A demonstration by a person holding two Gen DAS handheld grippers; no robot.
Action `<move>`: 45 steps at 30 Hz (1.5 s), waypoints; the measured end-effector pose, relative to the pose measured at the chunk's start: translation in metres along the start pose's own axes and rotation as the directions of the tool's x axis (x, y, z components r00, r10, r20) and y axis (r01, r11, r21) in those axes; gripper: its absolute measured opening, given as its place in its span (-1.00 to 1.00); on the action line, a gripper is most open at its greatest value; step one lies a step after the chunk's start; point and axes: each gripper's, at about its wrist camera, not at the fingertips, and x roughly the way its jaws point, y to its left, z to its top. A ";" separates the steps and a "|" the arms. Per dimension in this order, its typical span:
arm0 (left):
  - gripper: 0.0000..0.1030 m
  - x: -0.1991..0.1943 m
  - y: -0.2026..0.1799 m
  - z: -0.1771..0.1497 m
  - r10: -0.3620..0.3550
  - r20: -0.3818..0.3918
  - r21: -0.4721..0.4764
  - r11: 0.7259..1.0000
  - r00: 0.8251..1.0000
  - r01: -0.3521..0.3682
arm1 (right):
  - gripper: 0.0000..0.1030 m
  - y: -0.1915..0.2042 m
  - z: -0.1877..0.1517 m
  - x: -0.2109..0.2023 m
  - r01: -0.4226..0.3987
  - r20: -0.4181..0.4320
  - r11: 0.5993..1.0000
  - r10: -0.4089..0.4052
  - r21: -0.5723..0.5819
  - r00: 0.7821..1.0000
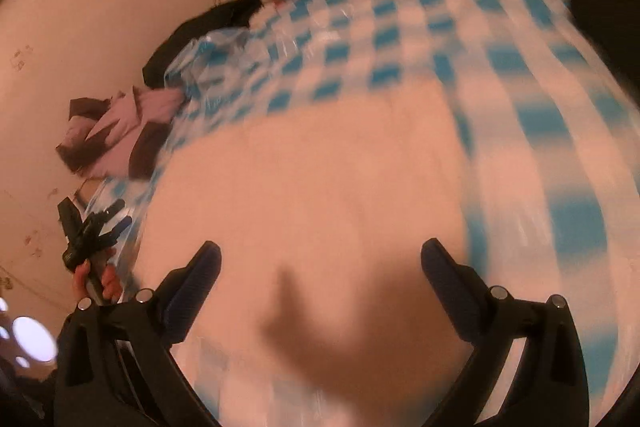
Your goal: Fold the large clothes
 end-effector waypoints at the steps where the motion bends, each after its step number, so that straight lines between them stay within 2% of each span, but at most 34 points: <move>1: 0.76 -0.008 0.010 -0.010 0.001 -0.019 -0.035 0.999 1.000 -0.002 | 0.87 -0.014 -0.019 -0.008 -0.035 -0.034 0.997 0.037 0.064 0.999; 4: 0.76 -0.023 0.038 -0.036 -0.016 -0.109 -0.155 0.988 0.994 -0.001 | 0.87 -0.042 -0.049 -0.018 -0.114 -0.043 0.976 0.124 0.187 0.991; 5: 0.76 -0.032 0.044 -0.039 -0.033 -0.117 -0.183 0.983 0.993 0.011 | 0.87 -0.045 -0.055 -0.018 -0.123 -0.041 0.971 0.134 0.204 0.990; 8: 0.76 -0.053 0.058 -0.049 -0.086 -0.068 -0.237 0.969 0.994 0.068 | 0.87 -0.054 -0.065 -0.009 -0.227 -0.016 0.931 0.241 0.285 0.970; 11: 0.76 -0.064 0.072 -0.055 -0.155 -0.062 -0.296 0.946 0.986 0.130 | 0.89 -0.047 -0.063 0.000 -0.266 0.007 0.918 0.276 0.294 0.961; 14: 0.76 -0.065 0.088 -0.058 -0.217 -0.081 -0.364 0.915 0.973 0.174 | 0.89 -0.040 -0.057 0.003 -0.245 0.025 0.923 0.249 0.296 0.968; 16: 0.76 -0.059 0.093 -0.055 -0.245 -0.100 -0.398 0.898 0.964 0.187 | 0.89 -0.039 -0.054 0.012 -0.132 -0.006 0.950 0.139 0.284 0.990; 17: 0.76 -0.058 0.095 -0.056 -0.258 -0.103 -0.411 0.891 0.961 0.195 | 0.89 -0.040 -0.053 0.015 -0.117 -0.013 0.950 0.126 0.288 0.992; 18: 0.76 -0.056 0.096 -0.057 -0.277 -0.102 -0.422 0.882 0.955 0.211 | 0.89 -0.041 -0.055 0.016 -0.135 -0.009 0.944 0.144 0.301 0.990; 20: 0.76 -0.052 0.093 -0.056 -0.327 -0.088 -0.425 0.867 0.941 0.261 | 0.89 -0.033 -0.057 0.006 -0.288 0.064 0.913 0.281 0.289 0.957; 21: 0.76 -0.050 0.090 -0.054 -0.338 -0.086 -0.418 0.866 0.937 0.274 | 0.89 -0.028 -0.057 0.002 -0.317 0.085 0.911 0.306 0.264 0.948; 22: 0.76 -0.046 0.084 -0.053 -0.345 -0.094 -0.400 0.872 0.934 0.282 | 0.89 -0.022 -0.055 -0.002 -0.298 0.091 0.926 0.285 0.233 0.954; 25: 0.76 -0.028 0.069 -0.053 -0.324 -0.166 -0.363 0.898 0.931 0.248 | 0.89 -0.025 -0.052 0.015 -0.155 0.007 0.952 0.159 0.264 0.987; 28: 0.76 -0.005 0.053 -0.057 -0.306 -0.255 -0.336 0.917 0.917 0.213 | 0.89 -0.026 -0.054 0.027 -0.158 0.006 0.951 0.162 0.264 0.987; 29: 0.76 0.001 0.050 -0.058 -0.301 -0.274 -0.329 0.922 0.913 0.205 | 0.89 -0.023 -0.054 0.030 -0.202 0.028 0.945 0.201 0.257 0.979; 30: 0.76 0.004 0.047 -0.058 -0.298 -0.279 -0.324 0.924 0.913 0.203 | 0.89 -0.019 -0.054 0.028 -0.237 0.053 0.940 0.231 0.245 0.971; 32: 0.76 0.006 0.045 -0.055 -0.281 -0.261 -0.317 0.929 0.923 0.194 | 0.89 -0.008 -0.049 0.019 -0.292 0.113 0.938 0.275 0.185 0.955; 34: 0.76 0.011 0.046 -0.052 -0.299 -0.247 -0.344 0.917 0.922 0.205 | 0.89 -0.004 -0.045 0.013 -0.339 0.153 0.929 0.317 0.148 0.936; 35: 0.76 0.010 0.046 -0.051 -0.316 -0.231 -0.356 0.908 0.920 0.222 | 0.89 -0.004 -0.045 0.018 -0.302 0.132 0.941 0.283 0.154 0.950; 37: 0.76 0.004 0.046 -0.047 -0.364 -0.177 -0.370 0.885 0.914 0.281 | 0.90 -0.010 -0.045 0.040 -0.204 0.021 0.959 0.204 0.199 0.979; 38: 0.76 0.002 0.046 -0.046 -0.371 -0.166 -0.370 0.882 0.914 0.291 | 0.90 -0.013 -0.049 0.049 -0.208 0.012 0.955 0.210 0.213 0.978; 39: 0.76 0.003 0.045 -0.046 -0.366 -0.170 -0.368 0.885 0.915 0.285 | 0.90 -0.013 -0.048 0.045 -0.239 0.033 0.947 0.238 0.214 0.971; 40: 0.76 0.007 0.045 -0.049 -0.344 -0.199 -0.364 0.895 0.918 0.257 | 0.90 -0.009 -0.044 0.037 -0.310 0.074 0.928 0.301 0.205 0.951; 41: 0.76 0.009 0.048 -0.051 -0.341 -0.224 -0.368 0.897 0.913 0.245 | 0.90 -0.008 -0.041 0.029 -0.368 0.115 0.909 0.351 0.194 0.929; 42: 0.76 0.012 0.049 -0.056 -0.359 -0.254 -0.384 0.890 0.898 0.247 | 0.90 -0.009 -0.037 0.021 -0.427 0.159 0.884 0.402 0.191 0.902; 43: 0.76 0.015 0.049 -0.060 -0.379 -0.279 -0.396 0.882 0.882 0.254 | 0.90 -0.013 -0.034 0.014 -0.505 0.210 0.840 0.466 0.200 0.859; 45: 0.76 0.017 0.046 -0.066 -0.427 -0.314 -0.413 0.866 0.848 0.284 | 0.90 -0.020 -0.033 0.011 -0.595 0.269 0.773 0.538 0.220 0.799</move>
